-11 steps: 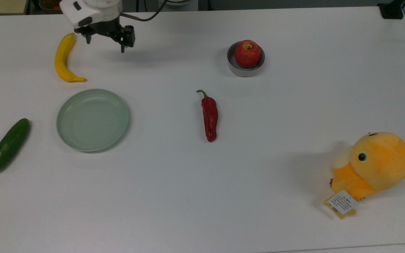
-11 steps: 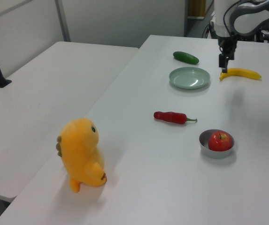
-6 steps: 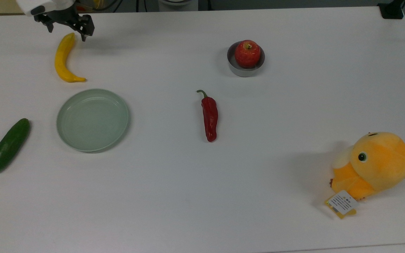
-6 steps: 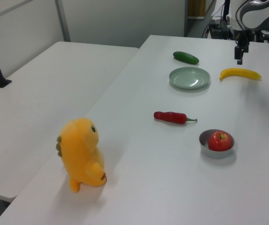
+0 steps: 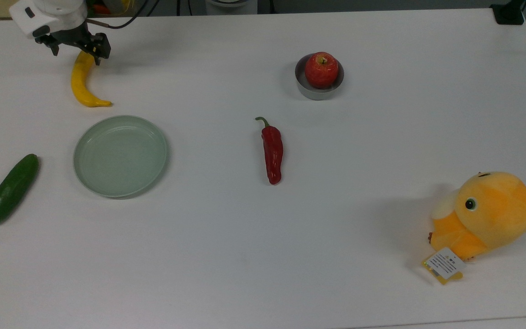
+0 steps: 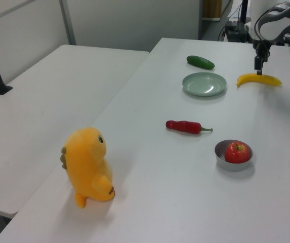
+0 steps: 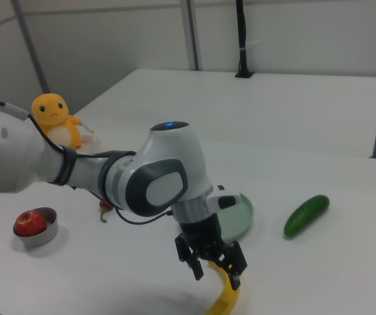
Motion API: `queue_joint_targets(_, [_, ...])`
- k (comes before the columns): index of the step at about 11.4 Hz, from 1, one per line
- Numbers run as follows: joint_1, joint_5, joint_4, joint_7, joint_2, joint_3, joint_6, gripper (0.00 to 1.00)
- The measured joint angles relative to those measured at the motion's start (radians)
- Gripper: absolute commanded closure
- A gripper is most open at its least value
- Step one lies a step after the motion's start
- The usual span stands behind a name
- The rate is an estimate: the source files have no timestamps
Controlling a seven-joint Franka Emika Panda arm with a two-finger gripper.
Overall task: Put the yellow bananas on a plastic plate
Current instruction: 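Close the gripper on the middle of the yellow banana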
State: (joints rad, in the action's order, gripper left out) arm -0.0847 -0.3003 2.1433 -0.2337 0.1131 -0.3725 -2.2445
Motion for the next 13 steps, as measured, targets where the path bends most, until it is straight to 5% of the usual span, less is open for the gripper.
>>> queue_joint_targets(9, [-0.013,0.0,0.001,0.0,0.092,0.0,-0.095,0.12])
queue_joint_targets(11, [-0.02,0.0,0.001,0.0,0.11,0.0,-0.103,0.62])
queue_joint_targets(12, [-0.022,0.0,0.0,0.0,0.115,0.0,-0.104,0.76])
queue_joint_targets(13, [-0.023,0.0,0.0,-0.001,0.117,0.0,-0.111,0.78])
